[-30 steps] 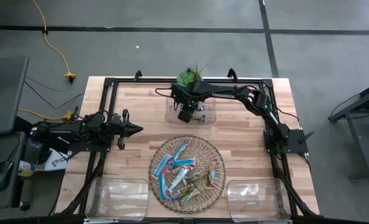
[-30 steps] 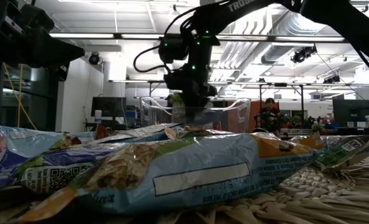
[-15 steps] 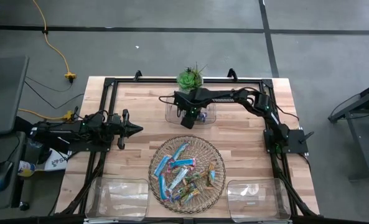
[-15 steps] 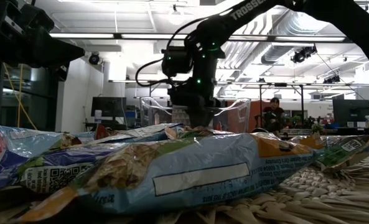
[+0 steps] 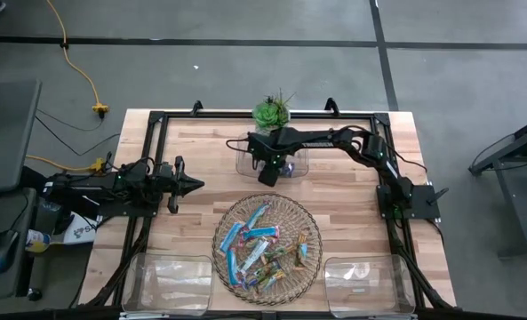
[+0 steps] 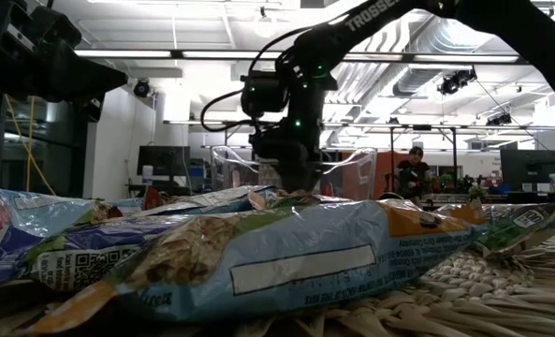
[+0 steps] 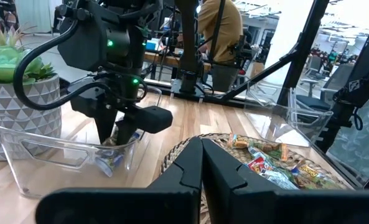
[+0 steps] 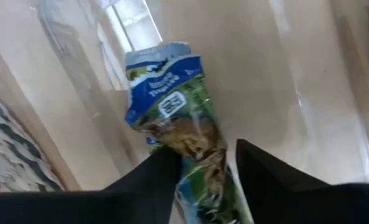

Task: Pick and place Granola Bars by type
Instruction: Put the blue granola bar into the top transparent bin

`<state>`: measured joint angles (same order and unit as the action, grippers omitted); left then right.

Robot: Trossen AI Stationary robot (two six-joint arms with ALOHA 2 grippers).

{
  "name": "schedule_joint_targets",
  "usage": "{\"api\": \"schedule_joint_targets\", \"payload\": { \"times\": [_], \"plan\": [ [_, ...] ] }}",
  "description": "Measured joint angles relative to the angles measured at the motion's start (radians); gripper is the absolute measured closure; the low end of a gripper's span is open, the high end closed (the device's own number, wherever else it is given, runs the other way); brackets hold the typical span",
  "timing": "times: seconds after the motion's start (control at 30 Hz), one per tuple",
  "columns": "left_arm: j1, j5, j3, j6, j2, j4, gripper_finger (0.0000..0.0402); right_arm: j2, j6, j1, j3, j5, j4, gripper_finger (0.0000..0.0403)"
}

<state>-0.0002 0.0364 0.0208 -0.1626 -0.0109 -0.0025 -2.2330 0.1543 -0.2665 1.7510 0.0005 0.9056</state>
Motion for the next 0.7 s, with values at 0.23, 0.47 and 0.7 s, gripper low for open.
{"api": "schedule_joint_targets", "payload": {
  "times": [0.23, 0.47, 0.7],
  "plan": [
    [0.0, 0.0, 0.0, 0.0, 0.0, 0.0, 0.0401, -0.003, -0.001, 0.0, 0.046, -0.006, 0.009, 0.0186],
    [0.0, 0.0, 0.0, 0.0, 0.0, 0.0, 0.0401, -0.003, -0.005, 0.001, 0.148, -0.003, 0.061, 0.0166],
    [0.0, 0.0, 0.0, 0.0, 0.0, 0.0, 0.0401, -0.003, -0.022, 0.007, 0.301, -0.085, 0.112, 0.0164]
  ]
}}
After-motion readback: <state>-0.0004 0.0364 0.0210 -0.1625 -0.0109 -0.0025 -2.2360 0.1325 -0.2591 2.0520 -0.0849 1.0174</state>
